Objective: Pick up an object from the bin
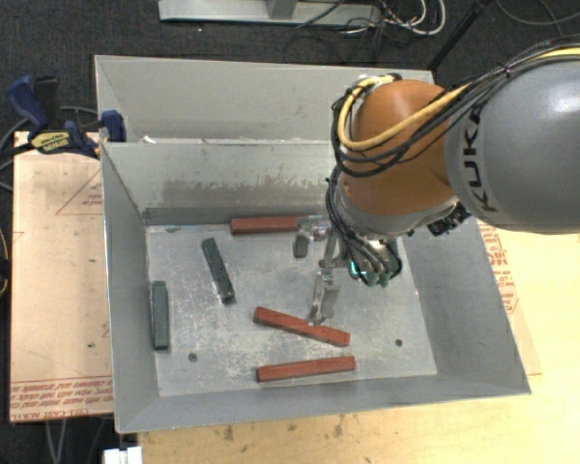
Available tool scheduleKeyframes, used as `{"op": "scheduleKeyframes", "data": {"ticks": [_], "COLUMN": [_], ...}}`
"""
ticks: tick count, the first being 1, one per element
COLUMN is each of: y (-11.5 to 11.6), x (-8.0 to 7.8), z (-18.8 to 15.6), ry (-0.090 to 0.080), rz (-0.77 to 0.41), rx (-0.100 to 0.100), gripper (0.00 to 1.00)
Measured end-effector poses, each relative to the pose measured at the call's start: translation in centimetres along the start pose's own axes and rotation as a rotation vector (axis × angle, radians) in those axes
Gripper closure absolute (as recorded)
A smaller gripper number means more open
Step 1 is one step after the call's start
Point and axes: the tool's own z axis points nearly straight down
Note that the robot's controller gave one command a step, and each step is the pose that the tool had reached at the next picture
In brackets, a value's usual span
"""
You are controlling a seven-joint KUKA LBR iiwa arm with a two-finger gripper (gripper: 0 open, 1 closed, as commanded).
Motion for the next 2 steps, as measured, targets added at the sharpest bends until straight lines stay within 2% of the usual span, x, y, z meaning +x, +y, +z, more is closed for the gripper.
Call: {"op": "scheduleKeyframes", "data": {"ticks": [1, 2], "y": [-2.70, -2.62], "x": [1.47, 1.19], "z": [12.95, 12.41], "ry": [0.000, -0.009], "rz": [0.104, 0.105], "rx": [0.000, -0.002], "gripper": [0.00, 1.00]}}
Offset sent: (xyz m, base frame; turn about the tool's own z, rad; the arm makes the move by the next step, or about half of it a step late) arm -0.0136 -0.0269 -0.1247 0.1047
